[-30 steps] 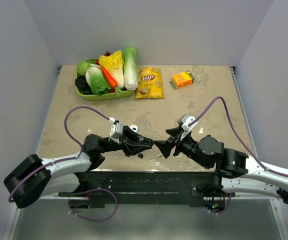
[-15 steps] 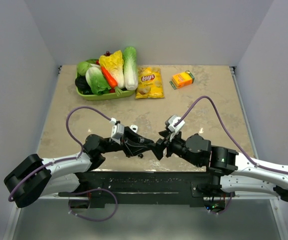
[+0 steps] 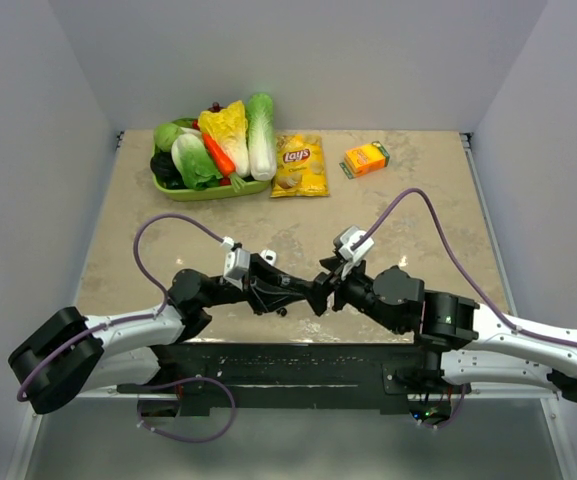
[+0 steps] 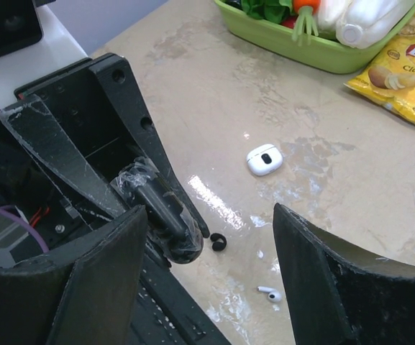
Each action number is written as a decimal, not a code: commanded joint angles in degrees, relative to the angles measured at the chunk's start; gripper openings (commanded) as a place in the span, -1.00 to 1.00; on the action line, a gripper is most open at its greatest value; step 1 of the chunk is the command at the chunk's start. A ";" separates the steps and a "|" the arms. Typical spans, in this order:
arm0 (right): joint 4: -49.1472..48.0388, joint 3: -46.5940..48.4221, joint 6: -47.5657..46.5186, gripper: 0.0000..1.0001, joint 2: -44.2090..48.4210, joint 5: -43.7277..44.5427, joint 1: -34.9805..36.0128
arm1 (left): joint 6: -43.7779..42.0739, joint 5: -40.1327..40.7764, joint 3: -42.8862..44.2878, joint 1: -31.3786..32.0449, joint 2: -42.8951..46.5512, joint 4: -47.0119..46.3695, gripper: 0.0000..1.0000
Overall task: Insert the wireless bluetooth earbuds into the charging case
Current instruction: Open the charging case.
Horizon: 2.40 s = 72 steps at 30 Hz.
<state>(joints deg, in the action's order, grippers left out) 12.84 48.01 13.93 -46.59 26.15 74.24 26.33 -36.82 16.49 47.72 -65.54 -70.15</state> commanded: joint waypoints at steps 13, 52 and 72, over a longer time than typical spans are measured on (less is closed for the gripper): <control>-5.36 0.77 -2.16 0.48 1.76 -7.76 -0.41 | -1.89 0.96 1.43 1.32 0.32 -2.10 -1.00; -1.41 2.18 -0.31 0.33 -0.27 -1.71 -2.43 | -5.58 2.01 -3.31 5.01 3.49 -6.42 -1.00; 3.51 -1.05 8.12 0.40 3.17 8.33 -14.52 | -3.03 12.38 -6.12 5.01 5.23 -2.12 -1.00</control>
<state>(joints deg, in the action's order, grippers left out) 14.37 50.57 17.21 -43.72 33.74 68.07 23.92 -27.57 11.62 52.58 -65.45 -69.89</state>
